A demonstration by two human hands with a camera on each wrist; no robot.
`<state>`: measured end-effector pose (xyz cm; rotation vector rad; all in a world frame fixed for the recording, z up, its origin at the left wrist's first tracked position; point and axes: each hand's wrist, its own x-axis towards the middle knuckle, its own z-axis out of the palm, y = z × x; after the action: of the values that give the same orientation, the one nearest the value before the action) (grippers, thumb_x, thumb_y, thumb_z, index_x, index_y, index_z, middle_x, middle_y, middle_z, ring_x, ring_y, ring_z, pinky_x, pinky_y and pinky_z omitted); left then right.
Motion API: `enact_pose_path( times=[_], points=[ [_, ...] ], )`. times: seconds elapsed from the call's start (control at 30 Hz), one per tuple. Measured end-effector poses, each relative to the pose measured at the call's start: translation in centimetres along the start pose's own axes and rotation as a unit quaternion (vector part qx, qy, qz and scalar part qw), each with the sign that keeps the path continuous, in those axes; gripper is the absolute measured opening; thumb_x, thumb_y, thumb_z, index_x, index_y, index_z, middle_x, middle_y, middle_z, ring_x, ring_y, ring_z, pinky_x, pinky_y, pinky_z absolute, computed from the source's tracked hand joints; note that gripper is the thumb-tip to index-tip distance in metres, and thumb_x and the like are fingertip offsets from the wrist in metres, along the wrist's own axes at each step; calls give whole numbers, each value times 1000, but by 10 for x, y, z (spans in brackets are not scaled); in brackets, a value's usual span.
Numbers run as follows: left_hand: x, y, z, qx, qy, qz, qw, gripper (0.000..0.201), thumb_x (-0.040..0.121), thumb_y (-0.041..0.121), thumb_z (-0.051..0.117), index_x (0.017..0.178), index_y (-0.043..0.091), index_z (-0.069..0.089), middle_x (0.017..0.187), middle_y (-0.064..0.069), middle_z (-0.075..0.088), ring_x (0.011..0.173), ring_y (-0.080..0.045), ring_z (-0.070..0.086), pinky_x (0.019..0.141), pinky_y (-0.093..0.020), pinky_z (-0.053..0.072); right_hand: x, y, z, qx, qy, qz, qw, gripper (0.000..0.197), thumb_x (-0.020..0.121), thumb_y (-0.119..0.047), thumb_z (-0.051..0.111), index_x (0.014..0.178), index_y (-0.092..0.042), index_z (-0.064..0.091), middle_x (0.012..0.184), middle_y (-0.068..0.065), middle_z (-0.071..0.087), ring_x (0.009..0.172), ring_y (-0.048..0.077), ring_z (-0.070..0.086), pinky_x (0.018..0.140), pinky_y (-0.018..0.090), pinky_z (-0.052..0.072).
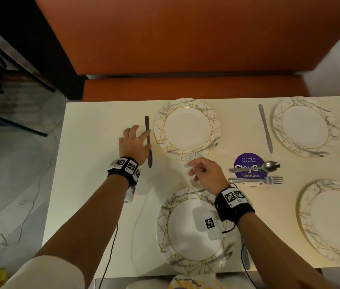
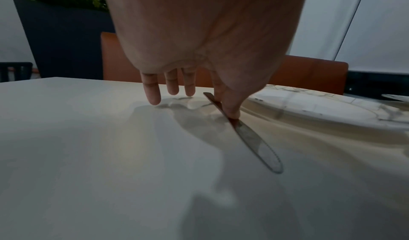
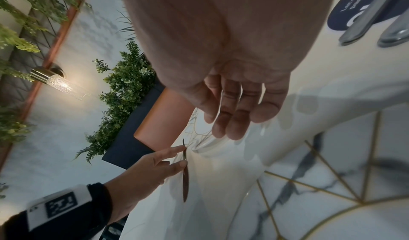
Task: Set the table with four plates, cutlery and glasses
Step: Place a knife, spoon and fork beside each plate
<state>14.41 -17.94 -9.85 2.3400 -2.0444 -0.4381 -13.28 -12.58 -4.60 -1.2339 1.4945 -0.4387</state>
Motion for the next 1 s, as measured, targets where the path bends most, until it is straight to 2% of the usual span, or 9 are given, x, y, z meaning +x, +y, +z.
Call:
enact_pose_path(
  times=[0.13, 0.37, 0.53, 0.6, 0.77, 0.9, 1.0],
  points=[
    [16, 3, -8, 2, -18, -5, 1000, 56, 98, 39, 65, 152, 33, 50, 159, -7, 37, 144, -33, 33, 110, -55, 41, -2, 5, -2, 14, 6, -1, 1000, 29, 94, -1, 49, 100, -16, 72, 81, 5, 76, 60, 15, 66, 61, 22, 55],
    [29, 7, -13, -5, -19, -20, 1000, 57, 98, 38, 65, 153, 31, 49, 156, -8, 39, 141, -33, 36, 108, -54, 43, 0, 11, -8, 10, 17, -7, 1000, 28, 94, 0, 49, 99, -15, 72, 79, 5, 76, 59, 14, 66, 58, 21, 54],
    [29, 7, -15, -17, -21, -24, 999, 56, 98, 37, 66, 152, 31, 50, 155, -8, 40, 141, -34, 37, 108, -54, 43, 3, 12, -11, 6, 19, -8, 1000, 28, 93, -2, 49, 98, -17, 72, 79, 3, 76, 60, 17, 67, 62, 32, 58],
    [29, 5, -16, -26, -21, -24, 999, 55, 98, 36, 65, 151, 32, 51, 156, -8, 40, 141, -33, 36, 108, -54, 42, 3, 12, -11, 7, 19, -8, 1000, 28, 93, -2, 49, 98, -17, 72, 79, 3, 76, 60, 18, 67, 64, 32, 58],
    [20, 11, -17, -68, 2, -17, 998, 50, 99, 33, 65, 147, 28, 56, 152, -8, 44, 138, -33, 39, 107, -54, 43, 1, 14, -19, 13, 27, -4, 1000, 28, 94, -1, 49, 97, -18, 72, 78, 4, 75, 60, 17, 67, 62, 27, 55],
    [2, 30, -17, -122, 63, 7, 991, 41, 95, 22, 68, 135, 16, 65, 137, -13, 56, 125, -37, 50, 99, -54, 48, -2, 15, -30, 23, 37, -5, 999, 26, 96, 0, 50, 100, -14, 72, 80, 7, 75, 59, 14, 64, 57, 18, 48],
    [-16, 56, -16, -159, 92, 36, 982, 36, 92, 15, 68, 128, 14, 67, 130, -13, 59, 119, -36, 53, 97, -52, 49, -8, 18, -43, 23, 46, -8, 999, 23, 98, -1, 50, 103, -11, 70, 81, 7, 74, 59, 15, 64, 52, 13, 44]
  ],
)
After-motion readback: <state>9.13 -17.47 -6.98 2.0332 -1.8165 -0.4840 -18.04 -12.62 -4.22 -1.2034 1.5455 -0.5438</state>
